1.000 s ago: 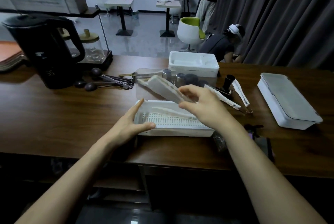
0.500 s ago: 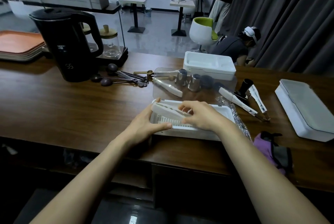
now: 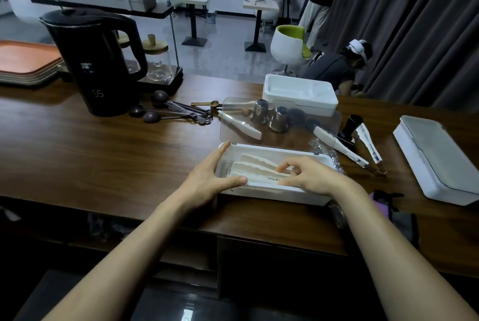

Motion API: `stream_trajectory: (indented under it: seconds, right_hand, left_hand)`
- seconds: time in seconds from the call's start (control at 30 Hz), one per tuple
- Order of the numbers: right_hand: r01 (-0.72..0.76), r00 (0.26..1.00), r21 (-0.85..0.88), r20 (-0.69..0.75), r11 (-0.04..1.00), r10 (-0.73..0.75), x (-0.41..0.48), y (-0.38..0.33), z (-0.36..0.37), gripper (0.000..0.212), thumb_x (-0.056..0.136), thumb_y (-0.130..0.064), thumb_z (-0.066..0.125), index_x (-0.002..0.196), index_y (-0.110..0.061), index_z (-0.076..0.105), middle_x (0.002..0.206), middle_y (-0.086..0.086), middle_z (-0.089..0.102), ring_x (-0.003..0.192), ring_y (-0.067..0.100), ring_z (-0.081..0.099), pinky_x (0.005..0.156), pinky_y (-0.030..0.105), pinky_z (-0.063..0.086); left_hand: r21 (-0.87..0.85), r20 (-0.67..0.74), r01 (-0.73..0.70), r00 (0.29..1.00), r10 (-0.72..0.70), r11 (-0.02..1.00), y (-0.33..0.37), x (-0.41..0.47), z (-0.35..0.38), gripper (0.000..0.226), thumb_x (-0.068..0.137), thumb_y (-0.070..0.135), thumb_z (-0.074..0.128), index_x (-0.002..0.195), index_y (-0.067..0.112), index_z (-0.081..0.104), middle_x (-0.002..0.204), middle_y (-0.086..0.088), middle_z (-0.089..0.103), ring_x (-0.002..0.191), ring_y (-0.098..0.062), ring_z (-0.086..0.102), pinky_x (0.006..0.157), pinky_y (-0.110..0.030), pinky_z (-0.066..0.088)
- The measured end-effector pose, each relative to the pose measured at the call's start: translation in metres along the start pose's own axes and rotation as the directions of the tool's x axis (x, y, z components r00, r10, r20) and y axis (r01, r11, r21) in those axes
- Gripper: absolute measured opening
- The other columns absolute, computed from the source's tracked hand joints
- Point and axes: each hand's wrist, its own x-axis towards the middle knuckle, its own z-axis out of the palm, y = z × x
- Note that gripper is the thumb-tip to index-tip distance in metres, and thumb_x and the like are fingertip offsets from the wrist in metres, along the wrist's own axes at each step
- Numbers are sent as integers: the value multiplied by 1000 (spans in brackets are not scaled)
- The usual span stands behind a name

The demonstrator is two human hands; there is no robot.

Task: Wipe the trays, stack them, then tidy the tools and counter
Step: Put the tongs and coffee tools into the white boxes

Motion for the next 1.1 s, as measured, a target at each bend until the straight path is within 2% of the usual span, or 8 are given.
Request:
stream_trajectory:
  seconds: [0.1,0.23,0.4,0.5,0.63,0.87,1.03,1.1]
  right_hand:
    - [-11,999,-29,-31,1000,10,1,4,1,27,90,-43,72,116,-38,64,92,-10,56,90,12,55,79,29,41]
    - [-1,997,-86,-74,996,-5,1,5,3,25,90,-42,71,114,-42,62,89,-8,59,81,11,58,72,28,43]
    - [29,987,-32,-155,999,-34,-6,7,6,15,86,-39,74,95,-35,62,81,-3,59,73,15,56,67,32,45]
    - [86,968,68,-243,994,-67,-18,7,3,21,86,-45,75,102,-38,64,86,2,64,78,19,63,72,35,51]
    - [125,939,85,-332,988,-90,-36,9,-5,21,88,-48,71,106,-38,67,86,-5,65,81,12,63,75,35,53]
    - [229,806,269,-591,935,-27,-61,46,-18,6,92,-39,70,94,-34,73,92,-16,70,87,2,64,76,26,53]
    - [154,695,348,-704,925,149,-58,103,-43,9,90,-41,71,89,-32,74,83,-12,71,83,9,67,75,34,56]
    - [88,656,354,-724,931,214,-53,120,-51,11,89,-39,72,91,-28,73,84,-9,70,86,13,66,69,26,51]
  left_hand:
    - [1,2,-3,1000,3,1000,0,0,0,104,72,68,79,156,54,19,165,18,23,150,-8,23,118,-38,26]
    - [9,9,6,1000,-6,1000,0,0,0,103,73,68,79,156,55,19,165,18,23,150,-9,24,118,-39,26]
    - [33,36,10,999,-12,999,4,2,-3,106,74,65,80,158,52,16,161,23,22,144,-1,21,116,-34,25]
    - [48,46,7,999,-9,999,7,3,-3,107,75,62,80,159,48,16,151,29,20,141,5,18,115,-29,23]
    - [61,61,8,998,-12,998,5,4,-2,107,76,63,79,159,49,13,150,32,14,142,6,15,116,-29,21]
    - [105,47,3,999,-8,995,15,11,-1,109,77,50,82,162,34,17,166,17,14,144,4,15,118,-27,18]
    - [99,56,15,998,-21,995,15,11,1,119,69,65,82,162,36,14,166,18,10,146,2,13,118,-27,17]
    - [83,51,22,998,-26,996,15,10,2,116,71,63,83,162,39,14,167,19,9,148,0,12,120,-29,16]
